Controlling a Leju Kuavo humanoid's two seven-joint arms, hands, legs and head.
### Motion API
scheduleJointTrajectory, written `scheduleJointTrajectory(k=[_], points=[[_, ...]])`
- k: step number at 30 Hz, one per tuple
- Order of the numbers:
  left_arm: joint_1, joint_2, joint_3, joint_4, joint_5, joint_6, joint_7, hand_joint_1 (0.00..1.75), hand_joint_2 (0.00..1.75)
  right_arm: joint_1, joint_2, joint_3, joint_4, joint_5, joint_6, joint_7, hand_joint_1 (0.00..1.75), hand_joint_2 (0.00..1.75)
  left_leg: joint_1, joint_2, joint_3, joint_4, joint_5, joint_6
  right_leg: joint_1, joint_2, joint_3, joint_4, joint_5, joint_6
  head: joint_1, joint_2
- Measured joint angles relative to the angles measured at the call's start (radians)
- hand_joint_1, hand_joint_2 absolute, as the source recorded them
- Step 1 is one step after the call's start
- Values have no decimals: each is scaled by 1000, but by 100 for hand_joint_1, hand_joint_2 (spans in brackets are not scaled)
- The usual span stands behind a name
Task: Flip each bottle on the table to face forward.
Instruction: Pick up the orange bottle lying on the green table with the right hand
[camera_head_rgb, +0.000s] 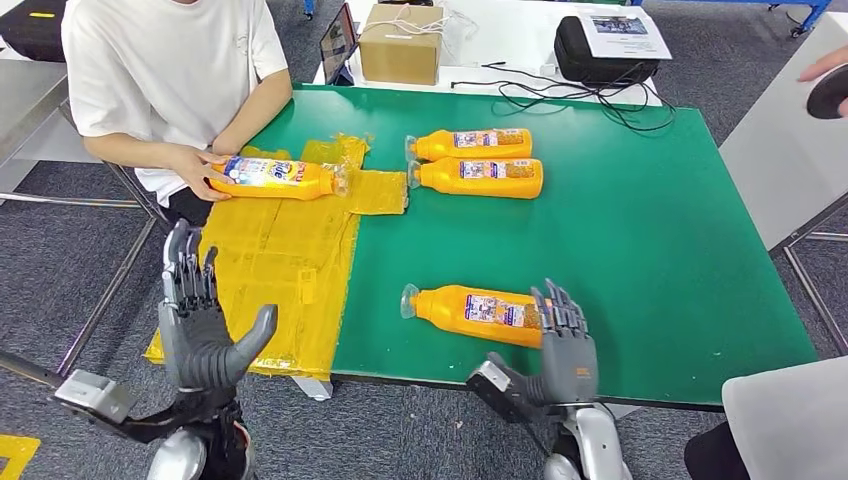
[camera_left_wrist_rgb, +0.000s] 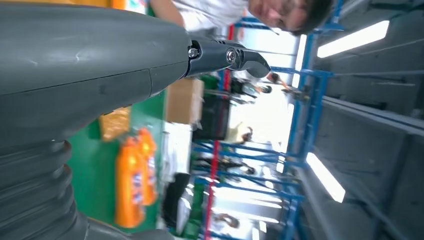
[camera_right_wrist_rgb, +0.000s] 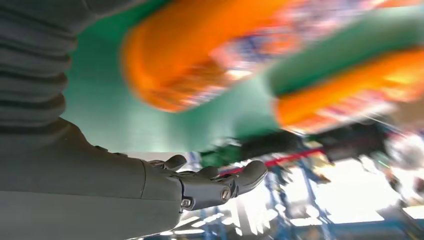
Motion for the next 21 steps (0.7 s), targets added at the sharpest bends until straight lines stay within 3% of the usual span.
scheduleJointTrajectory(k=[4, 14, 21], points=[[44, -5, -16, -36, -47, 68, -11, 0, 175, -8, -26, -43, 18, -4, 53, 0, 0, 175, 0, 0, 0, 0, 0, 0, 0, 0, 0, 0, 0, 1, 0, 0], [59, -8, -27, -53, -54, 82, -13, 0, 175, -19, -34, -62, 39, -4, 59, -1, 0, 175, 0, 0, 1, 0, 0, 0, 0, 0, 0, 0, 0, 1, 0, 0], [17, -11, -110, -19, -83, 201, 26, 0, 175, -203, -26, -70, 283, -89, 41, -67, 0, 175, 0, 0, 1, 0, 2, 1, 0, 0, 1, 0, 2, 1, 0, 0]])
